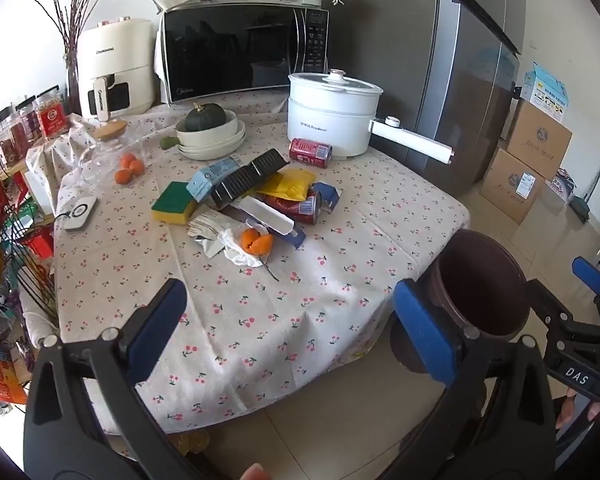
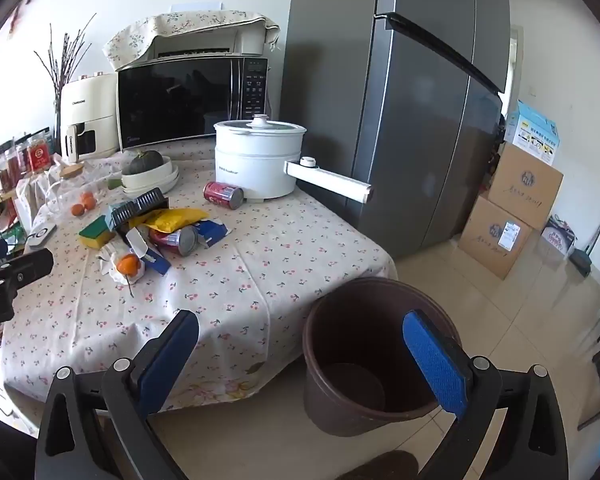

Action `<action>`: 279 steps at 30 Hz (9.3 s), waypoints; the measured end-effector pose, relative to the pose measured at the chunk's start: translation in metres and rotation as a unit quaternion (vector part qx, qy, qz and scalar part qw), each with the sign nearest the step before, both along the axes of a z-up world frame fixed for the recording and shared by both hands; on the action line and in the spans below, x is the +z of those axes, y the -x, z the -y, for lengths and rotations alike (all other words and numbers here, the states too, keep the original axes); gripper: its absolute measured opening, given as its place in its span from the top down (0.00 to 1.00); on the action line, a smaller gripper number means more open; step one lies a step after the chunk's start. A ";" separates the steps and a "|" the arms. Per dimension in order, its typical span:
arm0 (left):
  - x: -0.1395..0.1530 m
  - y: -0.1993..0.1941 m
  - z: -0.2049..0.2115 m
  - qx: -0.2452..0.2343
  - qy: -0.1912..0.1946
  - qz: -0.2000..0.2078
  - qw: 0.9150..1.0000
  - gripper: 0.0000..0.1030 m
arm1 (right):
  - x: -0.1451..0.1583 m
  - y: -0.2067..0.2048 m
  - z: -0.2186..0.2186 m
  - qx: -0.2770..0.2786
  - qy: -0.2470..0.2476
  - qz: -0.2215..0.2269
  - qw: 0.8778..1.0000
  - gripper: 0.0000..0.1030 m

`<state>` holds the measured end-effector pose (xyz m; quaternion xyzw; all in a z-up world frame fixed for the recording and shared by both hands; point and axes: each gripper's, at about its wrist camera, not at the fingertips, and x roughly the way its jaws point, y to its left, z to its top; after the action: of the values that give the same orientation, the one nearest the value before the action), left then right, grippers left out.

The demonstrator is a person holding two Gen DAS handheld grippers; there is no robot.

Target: Collect trash

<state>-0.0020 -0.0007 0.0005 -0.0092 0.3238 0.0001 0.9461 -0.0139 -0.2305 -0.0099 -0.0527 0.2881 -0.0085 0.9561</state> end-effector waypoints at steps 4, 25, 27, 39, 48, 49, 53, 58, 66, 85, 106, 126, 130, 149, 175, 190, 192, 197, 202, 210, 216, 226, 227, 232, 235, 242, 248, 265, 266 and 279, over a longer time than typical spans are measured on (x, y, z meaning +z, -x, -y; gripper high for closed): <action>0.001 0.006 0.014 -0.002 -0.008 -0.003 1.000 0.00 | 0.001 -0.003 0.000 -0.002 -0.017 -0.014 1.000 0.00; -0.001 -0.004 0.003 -0.016 0.027 -0.024 0.999 0.00 | -0.008 -0.006 -0.001 0.007 -0.027 -0.024 0.999 0.00; -0.001 -0.004 0.003 -0.016 0.026 -0.022 0.999 0.00 | -0.008 -0.006 -0.001 0.008 -0.028 -0.024 0.999 0.00; -0.002 -0.003 0.005 -0.022 0.021 -0.018 0.999 0.00 | -0.011 -0.008 -0.002 0.007 -0.031 -0.029 0.999 0.00; -0.003 -0.003 0.006 -0.024 0.020 -0.019 0.999 0.00 | -0.012 -0.008 -0.002 0.007 -0.031 -0.030 0.999 0.00; -0.003 -0.003 0.006 -0.024 0.020 -0.019 0.999 0.00 | -0.012 -0.008 -0.002 0.007 -0.032 -0.031 0.999 0.00; -0.003 -0.003 0.006 -0.024 0.020 -0.020 0.999 0.00 | -0.013 -0.008 -0.002 0.007 -0.032 -0.031 0.999 0.00; -0.003 -0.003 0.006 -0.024 0.019 -0.019 0.999 0.00 | -0.013 -0.008 -0.001 0.007 -0.032 -0.032 0.999 0.00; -0.003 -0.003 0.007 -0.025 0.019 -0.019 0.999 0.00 | -0.015 -0.008 -0.002 0.005 -0.034 -0.035 0.999 0.00; -0.003 -0.001 0.006 -0.025 0.012 -0.019 0.999 0.00 | -0.016 -0.009 0.000 0.001 -0.038 -0.039 0.998 0.00; -0.009 -0.011 -0.001 -0.019 -0.009 -0.023 1.000 0.00 | -0.002 -0.019 0.007 -0.010 -0.040 -0.042 0.998 0.00; -0.039 -0.120 -0.056 -0.013 -0.024 -0.113 0.993 0.00 | -0.006 -0.167 -0.018 0.056 -0.072 -0.178 0.980 0.00; -0.068 -0.151 -0.068 0.007 0.017 -0.154 0.988 0.00 | -0.020 -0.187 -0.017 0.049 -0.064 -0.194 0.978 0.00; -0.120 -0.200 -0.048 -0.041 0.080 -0.256 0.963 0.42 | -0.040 -0.216 -0.030 0.033 -0.080 -0.220 0.972 0.00; -0.102 -0.148 -0.122 -0.073 0.152 -0.269 0.948 0.41 | -0.075 -0.223 -0.110 0.112 -0.069 -0.281 0.951 0.00; -0.101 -0.151 -0.114 -0.070 0.162 -0.267 0.947 0.41 | -0.080 -0.229 -0.115 0.126 -0.123 -0.299 0.938 0.00; -0.108 -0.151 -0.110 -0.075 0.148 -0.274 0.947 0.41 | -0.079 -0.231 -0.122 0.134 -0.129 -0.297 0.937 0.00; -0.136 -0.156 -0.100 -0.080 0.108 -0.300 0.944 0.42 | -0.077 -0.230 -0.143 0.156 -0.112 -0.292 0.937 0.02; -0.120 -0.155 -0.102 -0.096 0.113 -0.276 0.950 0.69 | -0.084 -0.233 -0.149 0.161 -0.099 -0.292 0.937 0.05; -0.097 -0.132 -0.129 -0.084 0.107 -0.248 0.959 0.77 | -0.110 -0.253 -0.149 0.160 -0.198 -0.326 0.910 0.32; -0.077 -0.124 -0.153 -0.055 0.125 -0.209 0.968 0.84 | -0.114 -0.253 -0.157 0.176 -0.236 -0.331 0.897 0.73; -0.063 -0.127 -0.137 -0.065 0.134 -0.185 0.971 0.88 | -0.068 -0.225 -0.131 0.193 -0.229 -0.284 0.911 0.77; -0.061 -0.128 -0.133 -0.068 0.134 -0.183 0.971 0.88 | -0.065 -0.223 -0.125 0.191 -0.229 -0.280 0.912 0.77; -0.051 -0.132 -0.108 -0.091 0.133 -0.173 0.972 0.88 | -0.056 -0.213 -0.091 0.172 -0.230 -0.269 0.920 0.78; -0.046 -0.135 -0.087 -0.111 0.134 -0.166 0.971 0.88 | -0.051 -0.207 -0.067 0.160 -0.232 -0.262 0.923 0.77; -0.040 -0.147 -0.018 -0.168 0.131 -0.162 0.964 0.88 | -0.049 -0.190 0.004 0.119 -0.236 -0.251 0.931 0.78; -0.043 -0.158 0.054 -0.224 0.134 -0.168 0.951 0.88 | -0.062 -0.169 0.075 0.066 -0.249 -0.250 0.933 0.77; -0.084 -0.158 0.230 -0.330 0.147 -0.195 0.912 0.87 | -0.099 -0.112 0.219 -0.049 -0.282 -0.254 0.924 0.77; -0.084 -0.158 0.232 -0.325 0.147 -0.195 0.914 0.75 | -0.100 -0.111 0.223 -0.052 -0.282 -0.255 0.923 0.77; -0.090 -0.160 0.213 -0.272 0.086 -0.198 0.938 0.01 | -0.108 -0.111 0.234 -0.060 -0.280 -0.263 0.921 0.77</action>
<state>0.1581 -0.2136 -0.0895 -0.0018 0.4937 -0.2829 0.8223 0.0969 -0.4645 -0.1182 0.2339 0.5227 0.0293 0.8193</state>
